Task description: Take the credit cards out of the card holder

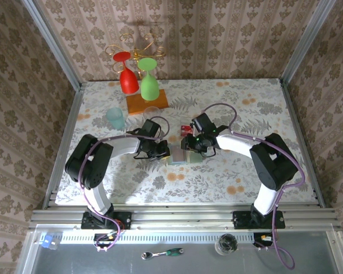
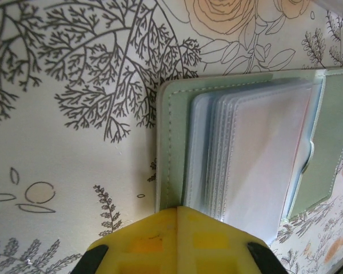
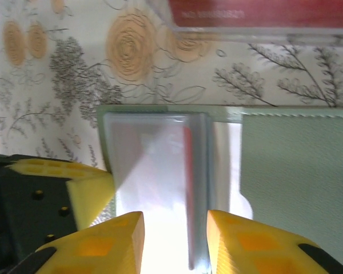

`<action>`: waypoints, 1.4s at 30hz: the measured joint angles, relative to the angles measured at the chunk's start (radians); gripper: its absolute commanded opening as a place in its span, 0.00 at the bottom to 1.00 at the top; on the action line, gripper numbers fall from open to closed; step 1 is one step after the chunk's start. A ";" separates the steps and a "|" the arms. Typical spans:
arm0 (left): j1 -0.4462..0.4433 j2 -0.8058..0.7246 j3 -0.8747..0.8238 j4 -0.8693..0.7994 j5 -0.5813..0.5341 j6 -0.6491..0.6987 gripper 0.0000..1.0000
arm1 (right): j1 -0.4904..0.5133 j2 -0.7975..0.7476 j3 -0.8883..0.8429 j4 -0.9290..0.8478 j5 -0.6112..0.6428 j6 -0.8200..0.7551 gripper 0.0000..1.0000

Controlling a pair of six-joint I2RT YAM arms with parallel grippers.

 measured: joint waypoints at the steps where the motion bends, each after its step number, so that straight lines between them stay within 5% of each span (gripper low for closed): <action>1: 0.000 0.000 0.000 0.000 0.000 0.000 0.00 | 0.000 0.005 -0.003 -0.006 0.003 0.000 0.36; 31: -0.018 -0.014 -0.015 -0.030 0.028 0.008 0.00 | 0.040 -0.027 -0.066 -0.102 0.006 0.008 0.36; 42: -0.018 -0.025 -0.037 -0.007 0.029 0.007 0.00 | 0.046 -0.026 -0.037 -0.021 -0.126 0.095 0.38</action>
